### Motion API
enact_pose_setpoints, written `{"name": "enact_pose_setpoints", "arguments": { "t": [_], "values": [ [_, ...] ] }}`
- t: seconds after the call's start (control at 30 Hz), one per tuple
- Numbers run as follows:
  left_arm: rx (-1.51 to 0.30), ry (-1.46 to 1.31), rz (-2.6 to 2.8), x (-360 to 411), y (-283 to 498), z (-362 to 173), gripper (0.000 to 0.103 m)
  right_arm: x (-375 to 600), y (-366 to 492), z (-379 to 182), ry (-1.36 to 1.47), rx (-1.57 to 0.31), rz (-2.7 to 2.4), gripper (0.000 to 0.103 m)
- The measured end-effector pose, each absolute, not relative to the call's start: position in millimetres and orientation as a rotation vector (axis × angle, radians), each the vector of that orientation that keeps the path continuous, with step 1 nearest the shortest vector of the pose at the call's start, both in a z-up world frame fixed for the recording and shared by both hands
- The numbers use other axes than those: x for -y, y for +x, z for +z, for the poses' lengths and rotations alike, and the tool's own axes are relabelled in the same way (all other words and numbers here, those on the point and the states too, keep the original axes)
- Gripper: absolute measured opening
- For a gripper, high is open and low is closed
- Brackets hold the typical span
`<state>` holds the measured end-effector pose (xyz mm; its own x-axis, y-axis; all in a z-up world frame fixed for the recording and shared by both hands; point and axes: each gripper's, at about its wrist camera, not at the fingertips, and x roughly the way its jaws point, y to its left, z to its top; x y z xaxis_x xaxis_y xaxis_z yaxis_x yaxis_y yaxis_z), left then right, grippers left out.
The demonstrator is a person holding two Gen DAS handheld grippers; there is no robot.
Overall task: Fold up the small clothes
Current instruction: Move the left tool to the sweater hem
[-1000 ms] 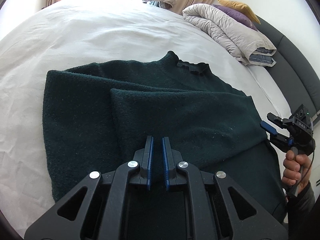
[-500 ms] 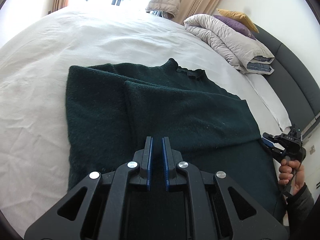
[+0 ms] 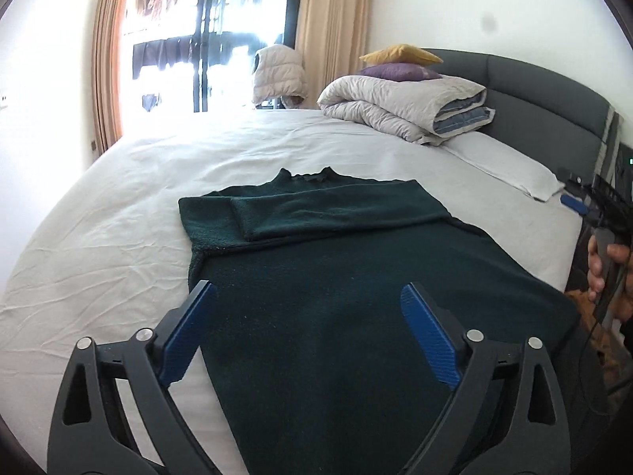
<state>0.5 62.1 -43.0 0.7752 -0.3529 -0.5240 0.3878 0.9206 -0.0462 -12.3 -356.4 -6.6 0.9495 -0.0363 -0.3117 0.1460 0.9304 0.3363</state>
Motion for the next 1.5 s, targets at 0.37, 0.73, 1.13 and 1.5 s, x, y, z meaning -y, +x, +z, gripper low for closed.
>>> {"name": "enact_pose_setpoints", "arguments": {
  "t": [0.37, 0.73, 1.13, 1.5],
  "values": [
    [-0.492, 0.469, -0.484, -15.3, -118.3, -61.9, 0.097, 287.5, -27.4, 4.9, 0.146, -0.402, -0.081, 0.103],
    [-0.418, 1.06, -0.521, -10.9, -197.7, -146.8, 0.097, 257.6, -33.1, -34.5, 0.215, -0.564, -0.007, 0.103],
    [-0.208, 1.448, -0.393, -21.8, -205.0, -222.5, 0.097, 240.6, -36.1, -31.1, 0.184, -0.551, 0.031, 0.103],
    [-0.216, 1.256, -0.414, -41.5, -199.3, -183.7, 0.044, 227.9, -38.5, -30.4, 0.132, -0.56, 0.063, 0.102]
  ]
}}
